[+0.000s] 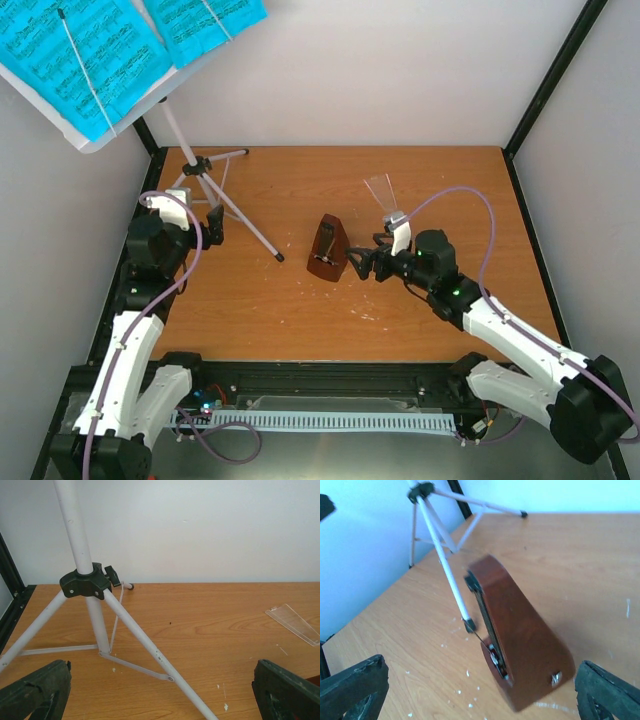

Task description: Pack up the instrument practice props

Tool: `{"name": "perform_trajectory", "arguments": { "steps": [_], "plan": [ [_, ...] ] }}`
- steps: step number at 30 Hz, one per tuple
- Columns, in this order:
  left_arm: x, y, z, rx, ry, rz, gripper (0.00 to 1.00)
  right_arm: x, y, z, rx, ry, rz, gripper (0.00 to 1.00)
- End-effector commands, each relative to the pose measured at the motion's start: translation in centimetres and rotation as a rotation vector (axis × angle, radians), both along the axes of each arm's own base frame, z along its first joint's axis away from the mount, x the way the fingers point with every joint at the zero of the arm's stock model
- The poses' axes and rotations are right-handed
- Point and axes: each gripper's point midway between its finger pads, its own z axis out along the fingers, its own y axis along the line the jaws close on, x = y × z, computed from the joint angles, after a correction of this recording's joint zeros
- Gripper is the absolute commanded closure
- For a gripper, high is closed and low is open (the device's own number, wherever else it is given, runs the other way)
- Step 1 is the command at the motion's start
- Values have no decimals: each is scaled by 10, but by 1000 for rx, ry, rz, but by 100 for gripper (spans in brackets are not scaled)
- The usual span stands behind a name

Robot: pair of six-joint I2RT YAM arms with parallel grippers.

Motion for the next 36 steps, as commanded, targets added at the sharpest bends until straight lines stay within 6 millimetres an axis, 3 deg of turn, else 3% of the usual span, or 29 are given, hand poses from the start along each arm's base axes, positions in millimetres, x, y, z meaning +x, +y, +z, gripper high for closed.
{"name": "perform_trajectory", "arguments": {
  "steps": [1, 8, 12, 21, 36],
  "plan": [
    [-4, -3, 13, 5, -48, -21, 0, 3, 15, 48, 29, -213, 94, 0],
    [-4, -2, 13, 1, -46, -14, 0, 33, 45, 66, 0, -351, 171, 0],
    [-3, -3, 11, -5, -39, -21, 1, 50, 63, 45, -34, -391, 221, 0],
    [-1, -6, 8, -12, -27, -37, 1, 76, 79, -9, -109, -343, 239, 1],
    [2, -7, 4, -12, -16, -42, 1, 87, 76, -38, -156, -311, 200, 12]
  ]
}}
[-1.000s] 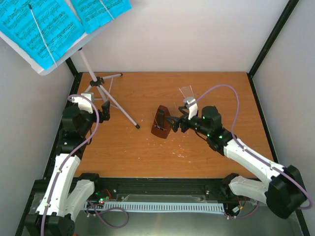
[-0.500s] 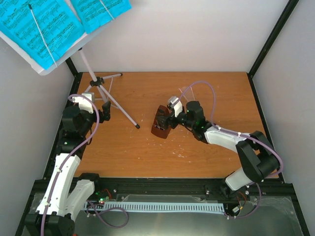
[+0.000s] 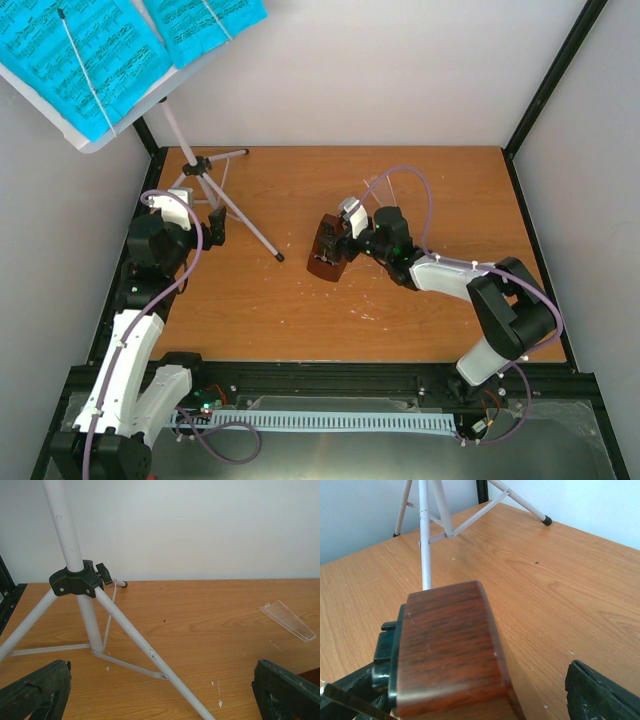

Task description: Pack up the instrument practice props

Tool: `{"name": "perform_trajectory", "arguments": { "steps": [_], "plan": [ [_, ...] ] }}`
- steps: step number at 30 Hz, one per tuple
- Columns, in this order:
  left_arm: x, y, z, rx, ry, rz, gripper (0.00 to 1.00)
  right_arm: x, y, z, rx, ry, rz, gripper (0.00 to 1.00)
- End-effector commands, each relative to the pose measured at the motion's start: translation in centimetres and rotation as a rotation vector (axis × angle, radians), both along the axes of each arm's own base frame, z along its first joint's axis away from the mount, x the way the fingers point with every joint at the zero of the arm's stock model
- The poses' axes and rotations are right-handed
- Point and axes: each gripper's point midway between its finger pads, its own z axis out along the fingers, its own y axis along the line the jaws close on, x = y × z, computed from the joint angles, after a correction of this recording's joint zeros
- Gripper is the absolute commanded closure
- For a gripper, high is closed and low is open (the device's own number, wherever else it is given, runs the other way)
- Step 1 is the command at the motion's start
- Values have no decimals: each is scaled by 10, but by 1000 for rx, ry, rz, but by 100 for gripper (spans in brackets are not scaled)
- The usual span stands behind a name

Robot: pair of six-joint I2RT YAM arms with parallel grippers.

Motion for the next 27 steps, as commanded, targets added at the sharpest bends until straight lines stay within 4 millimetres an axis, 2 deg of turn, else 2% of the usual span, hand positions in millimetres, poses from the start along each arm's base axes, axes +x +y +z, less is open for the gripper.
{"name": "perform_trajectory", "arguments": {
  "steps": [1, 7, 21, 27],
  "plan": [
    [2, -1, 6, -3, -21, -7, 1, 9, 2, 9, 10, -59, -13, 13],
    [2, 0, 5, -3, -20, -6, 0, 9, 1, 7, 9, -60, -16, 18],
    [3, -1, 3, -3, -15, -11, 1, 9, -4, 6, 91, -22, 46, 21],
    [0, -21, 0, -21, -6, -125, 1, 9, -6, 1, 91, -10, 61, 22]
  ]
}}
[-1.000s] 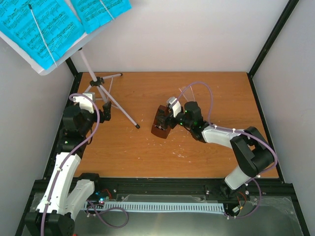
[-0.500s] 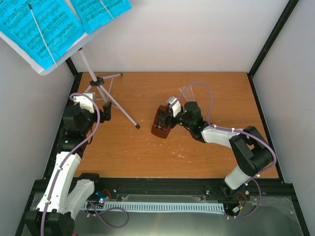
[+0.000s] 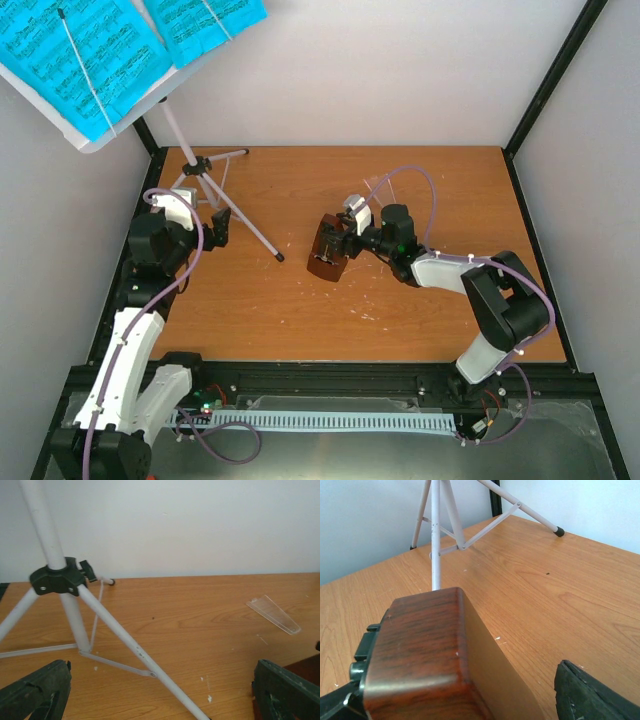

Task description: Pack up the instrument practice props

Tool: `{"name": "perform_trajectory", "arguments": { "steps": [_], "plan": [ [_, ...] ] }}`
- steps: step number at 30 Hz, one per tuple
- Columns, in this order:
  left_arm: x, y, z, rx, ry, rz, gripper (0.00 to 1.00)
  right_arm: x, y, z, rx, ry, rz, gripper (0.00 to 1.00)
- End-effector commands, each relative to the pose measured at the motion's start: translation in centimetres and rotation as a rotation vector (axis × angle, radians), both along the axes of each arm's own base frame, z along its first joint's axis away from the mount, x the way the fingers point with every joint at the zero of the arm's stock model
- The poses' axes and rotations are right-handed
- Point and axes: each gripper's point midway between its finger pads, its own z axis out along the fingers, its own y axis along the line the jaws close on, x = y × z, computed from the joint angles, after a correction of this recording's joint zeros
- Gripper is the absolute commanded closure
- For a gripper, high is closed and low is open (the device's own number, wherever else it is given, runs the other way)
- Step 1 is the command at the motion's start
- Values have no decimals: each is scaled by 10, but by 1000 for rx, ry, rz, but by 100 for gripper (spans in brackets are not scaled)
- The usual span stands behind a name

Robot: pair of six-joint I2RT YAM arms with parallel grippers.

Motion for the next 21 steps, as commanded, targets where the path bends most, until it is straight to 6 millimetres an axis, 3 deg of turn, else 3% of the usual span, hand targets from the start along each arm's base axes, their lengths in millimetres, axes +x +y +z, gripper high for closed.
{"name": "perform_trajectory", "arguments": {
  "steps": [1, 9, 13, 21],
  "plan": [
    [1, -16, 1, -16, -8, -98, 1, 3, -2, -2, 16, -9, 11, 23],
    [0, -27, -4, -34, 12, -161, 1, 6, 0, -10, 20, 16, 28, 28],
    [-3, -54, -1, -50, -1, -304, 5, 7, 1, -13, 19, 25, 32, 31],
    [0, -110, -10, -128, 141, -526, 15, 10, 3, -18, 6, 35, 41, 34]
  ]
}}
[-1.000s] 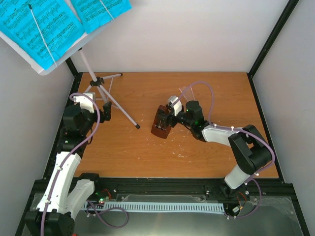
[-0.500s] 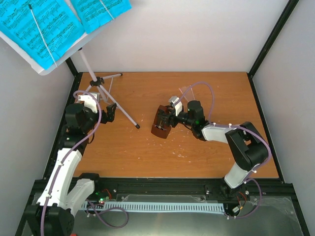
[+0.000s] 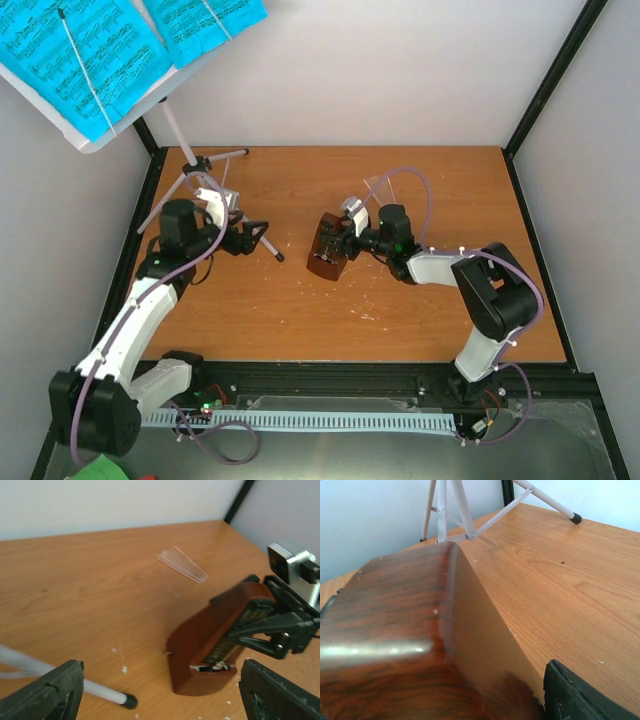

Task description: Pack up the instrument practice props

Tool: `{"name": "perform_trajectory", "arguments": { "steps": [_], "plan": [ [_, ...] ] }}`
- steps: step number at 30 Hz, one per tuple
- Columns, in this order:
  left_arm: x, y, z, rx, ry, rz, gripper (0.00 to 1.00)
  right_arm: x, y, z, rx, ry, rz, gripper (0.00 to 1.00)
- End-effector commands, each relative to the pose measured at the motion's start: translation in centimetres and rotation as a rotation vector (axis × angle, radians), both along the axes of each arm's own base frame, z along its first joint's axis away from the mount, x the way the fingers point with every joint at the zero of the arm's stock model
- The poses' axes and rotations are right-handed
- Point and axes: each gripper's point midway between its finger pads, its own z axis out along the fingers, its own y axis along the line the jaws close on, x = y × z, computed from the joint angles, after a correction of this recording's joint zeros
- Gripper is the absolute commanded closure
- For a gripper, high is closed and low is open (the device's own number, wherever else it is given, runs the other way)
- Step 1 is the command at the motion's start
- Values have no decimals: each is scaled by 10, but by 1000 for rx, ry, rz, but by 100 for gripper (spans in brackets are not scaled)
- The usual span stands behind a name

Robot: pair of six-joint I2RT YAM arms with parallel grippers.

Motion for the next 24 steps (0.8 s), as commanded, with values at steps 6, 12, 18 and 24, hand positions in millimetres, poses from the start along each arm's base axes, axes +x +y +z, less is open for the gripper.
{"name": "perform_trajectory", "arguments": {
  "steps": [6, 12, 18, 24],
  "plan": [
    [15, -76, 42, -162, 102, -281, 21, 11, -3, 2, -20, -15, -18, 35],
    [33, -112, 48, -270, 195, -408, 27, 13, -4, 2, -35, -26, -26, 34],
    [46, -145, 34, -265, 267, -461, 32, 15, -5, 4, -54, -41, -36, 33],
    [56, -160, 18, -262, 315, -491, 44, 18, -5, 4, -68, -50, -37, 32]
  ]
}}
